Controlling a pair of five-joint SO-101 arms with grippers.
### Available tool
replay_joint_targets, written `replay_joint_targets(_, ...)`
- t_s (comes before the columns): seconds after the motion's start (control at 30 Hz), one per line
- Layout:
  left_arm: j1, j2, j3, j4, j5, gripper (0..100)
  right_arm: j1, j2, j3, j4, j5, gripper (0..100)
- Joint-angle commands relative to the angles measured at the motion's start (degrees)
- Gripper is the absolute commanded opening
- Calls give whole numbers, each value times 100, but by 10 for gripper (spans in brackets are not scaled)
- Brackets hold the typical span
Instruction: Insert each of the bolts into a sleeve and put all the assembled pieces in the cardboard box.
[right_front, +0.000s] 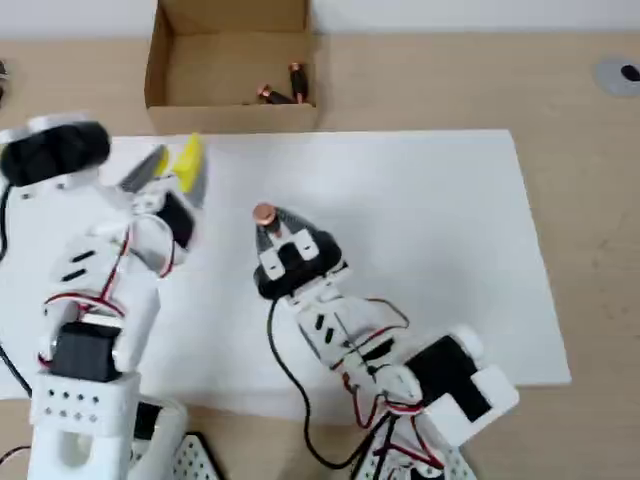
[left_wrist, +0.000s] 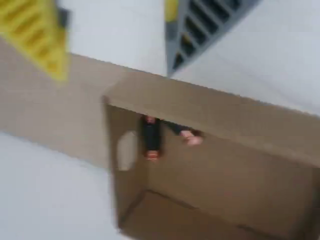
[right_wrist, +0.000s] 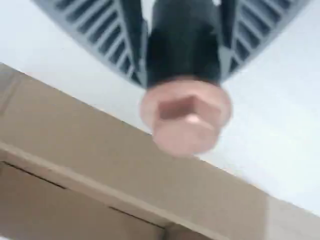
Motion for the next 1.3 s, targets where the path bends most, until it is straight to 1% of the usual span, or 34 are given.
replay_joint_targets(0.0, -404, -13, -141, 141, 9, 37, 338, -207, -400, 35, 18, 10)
replay_joint_targets(0.07, -510, -13, 167, 141, 9, 19, 602, -207, -637, 132, 18, 10)
replay_joint_targets(0.1, -536, -13, 343, 132, 9, 16, 708, -207, -822, 343, 18, 10)
replay_joint_targets(0.23, -527, -4, 1055, 88, -35, 14, 971, -259, -1736, 1574, 18, 10)
replay_joint_targets(0.33, -510, -13, 1943, -369, -18, 9, 954, -664, -2422, 2673, 18, 10)
replay_joint_targets(0.47, -545, -57, 2884, -1424, -18, 7, 892, -1429, -3635, 4466, -97, 10)
replay_joint_targets(0.53, -545, -13, 2963, -1626, -18, 7, 901, -1516, -4409, 5257, -273, 10)
replay_joint_targets(0.63, -448, -13, 2989, -1591, -26, 7, 910, -1332, -5604, 6171, -343, 10)
replay_joint_targets(0.73, -352, -4, 3059, -1582, -70, 9, 963, -813, -6519, 6558, -501, 10)
replay_joint_targets(0.87, -167, -4, 3262, -1591, -659, 9, 1059, 110, -7477, 6629, -844, 10)
replay_joint_targets(0.97, 70, -4, 3455, -1618, -914, 9, 1077, 892, -8224, 6725, -1029, 10)
replay_joint_targets(1.03, 193, -4, 3516, -1618, -1002, 9, 1095, 1429, -8831, 6963, -1187, 10)
replay_joint_targets(1.17, 211, -4, 3569, -1618, -1222, 9, 1209, 2527, -10193, 7508, -1495, 10)
replay_joint_targets(1.27, 211, -4, 3622, -1635, -1231, 9, 1297, 3336, -11275, 7859, -1530, 10)
